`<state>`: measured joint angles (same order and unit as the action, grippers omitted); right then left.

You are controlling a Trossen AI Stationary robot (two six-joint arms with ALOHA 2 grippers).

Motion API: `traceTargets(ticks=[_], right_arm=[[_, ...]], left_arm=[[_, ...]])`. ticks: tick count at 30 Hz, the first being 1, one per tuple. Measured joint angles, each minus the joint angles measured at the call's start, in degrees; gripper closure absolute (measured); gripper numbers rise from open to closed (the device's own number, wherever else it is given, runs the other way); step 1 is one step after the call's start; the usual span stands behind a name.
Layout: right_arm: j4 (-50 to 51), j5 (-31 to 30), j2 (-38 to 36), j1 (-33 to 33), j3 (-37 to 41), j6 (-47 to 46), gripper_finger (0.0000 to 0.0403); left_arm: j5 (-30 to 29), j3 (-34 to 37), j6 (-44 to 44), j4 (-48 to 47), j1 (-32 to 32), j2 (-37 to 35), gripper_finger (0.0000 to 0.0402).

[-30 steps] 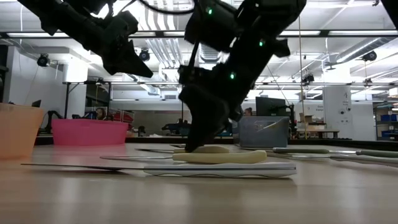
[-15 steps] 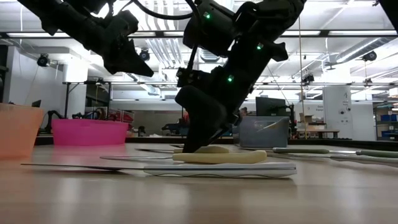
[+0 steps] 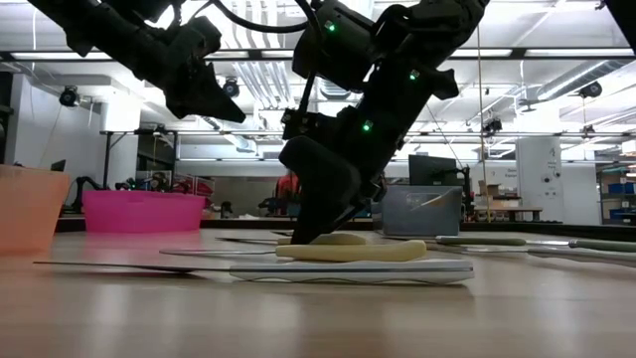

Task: Sort silverware by color (type)
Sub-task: Put the top yellow knife into the black bin

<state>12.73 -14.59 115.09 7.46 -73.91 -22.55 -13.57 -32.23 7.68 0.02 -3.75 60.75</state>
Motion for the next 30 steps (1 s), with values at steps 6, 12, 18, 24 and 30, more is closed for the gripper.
traceTargets(ticks=[6,12,18,24,30], right_arm=[[-0.09,0.0,0.0,0.0,0.01,0.0,0.0253],[-0.41,0.55,0.04,0.0,0.02,0.77,0.0311],[-0.95,1.13,0.04,-0.12,0.03,0.92,0.0362],[-1.25,1.22,-0.25,-0.2,0.06,0.83,0.0362],[-0.11,1.53,-1.94,-0.19,0.31,1.39,0.0362]], left_arm=[[0.01,0.0,0.02,-0.01,0.0,0.0,0.0402],[-0.01,0.0,0.02,-0.01,0.0,0.0,0.0402],[-0.01,0.0,-0.14,-0.01,0.0,0.0,0.0402],[-0.01,0.0,-0.68,0.0,0.0,0.0,0.0402],[-0.01,0.0,-0.74,0.01,0.0,0.0,0.0402]])
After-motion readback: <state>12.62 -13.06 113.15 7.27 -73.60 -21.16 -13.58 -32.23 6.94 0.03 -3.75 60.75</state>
